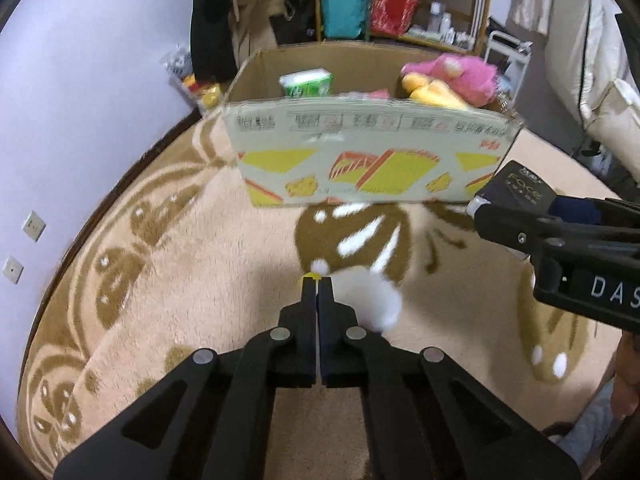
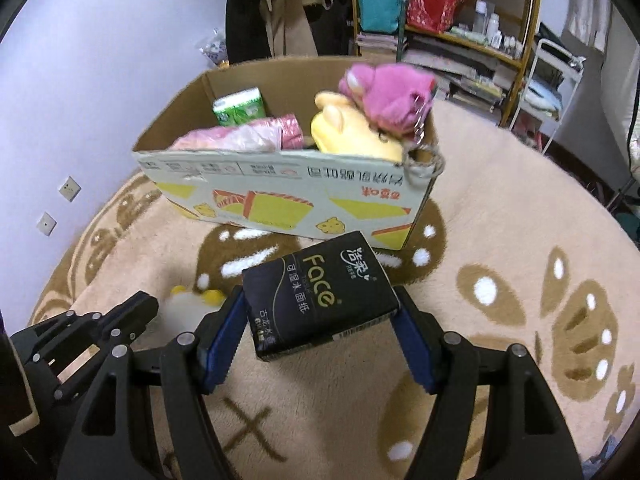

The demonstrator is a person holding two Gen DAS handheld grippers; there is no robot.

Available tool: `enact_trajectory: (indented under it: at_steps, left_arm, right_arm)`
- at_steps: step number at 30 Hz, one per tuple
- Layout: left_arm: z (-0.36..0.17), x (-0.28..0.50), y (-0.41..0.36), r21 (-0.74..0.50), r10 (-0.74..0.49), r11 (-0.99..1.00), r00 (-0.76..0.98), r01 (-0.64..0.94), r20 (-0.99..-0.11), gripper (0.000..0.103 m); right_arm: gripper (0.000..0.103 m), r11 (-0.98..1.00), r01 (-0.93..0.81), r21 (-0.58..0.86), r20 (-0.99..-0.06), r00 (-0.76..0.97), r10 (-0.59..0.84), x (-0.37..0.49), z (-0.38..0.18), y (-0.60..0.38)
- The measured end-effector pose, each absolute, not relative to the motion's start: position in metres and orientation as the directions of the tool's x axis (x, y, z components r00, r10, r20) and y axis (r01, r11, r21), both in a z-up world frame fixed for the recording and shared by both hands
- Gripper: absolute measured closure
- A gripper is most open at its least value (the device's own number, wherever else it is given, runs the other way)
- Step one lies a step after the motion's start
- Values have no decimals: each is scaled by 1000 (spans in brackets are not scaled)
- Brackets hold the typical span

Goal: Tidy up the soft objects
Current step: 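Grasp the white fluffy plush with the left gripper while the right grasps the black Face tissue pack, then carry the white plush and black tissue pack over the box and release both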

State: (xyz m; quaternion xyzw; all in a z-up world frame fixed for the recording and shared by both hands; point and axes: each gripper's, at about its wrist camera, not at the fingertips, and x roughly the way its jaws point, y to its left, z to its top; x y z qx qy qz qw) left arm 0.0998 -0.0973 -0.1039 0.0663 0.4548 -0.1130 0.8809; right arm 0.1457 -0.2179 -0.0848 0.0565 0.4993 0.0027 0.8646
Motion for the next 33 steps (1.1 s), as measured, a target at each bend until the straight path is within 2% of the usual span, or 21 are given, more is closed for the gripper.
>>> enact_trajectory:
  at_steps: [8, 14, 19, 22, 28, 33]
  left_arm:
    - [-101, 98, -101, -12, -180, 956, 554, 292, -813, 103]
    - [-115, 114, -97, -81, -215, 958, 503, 274, -837, 94]
    - [-127, 124, -100, -114, -240, 953, 472, 281, -848, 91]
    - [-134, 126, -106, -134, -264, 944, 448, 301, -854, 85]
    - [-142, 129, -117, -138, -277, 936, 433, 324, -858, 61]
    - [-154, 132, -125, -139, -278, 929, 402, 342, -873, 61]
  right_arm:
    - [28, 990, 78, 117, -833, 551, 55, 128, -59, -228]
    - [28, 986, 105, 130, -828, 558, 50, 125, -56, -233]
    - [28, 981, 129, 147, -827, 561, 50, 125, -56, -240]
    - [28, 976, 146, 163, -824, 564, 53, 127, -57, -246]
    - [28, 966, 173, 190, -827, 558, 63, 131, -61, -256]
    - [28, 962, 186, 200, -831, 552, 66, 133, -64, -259]
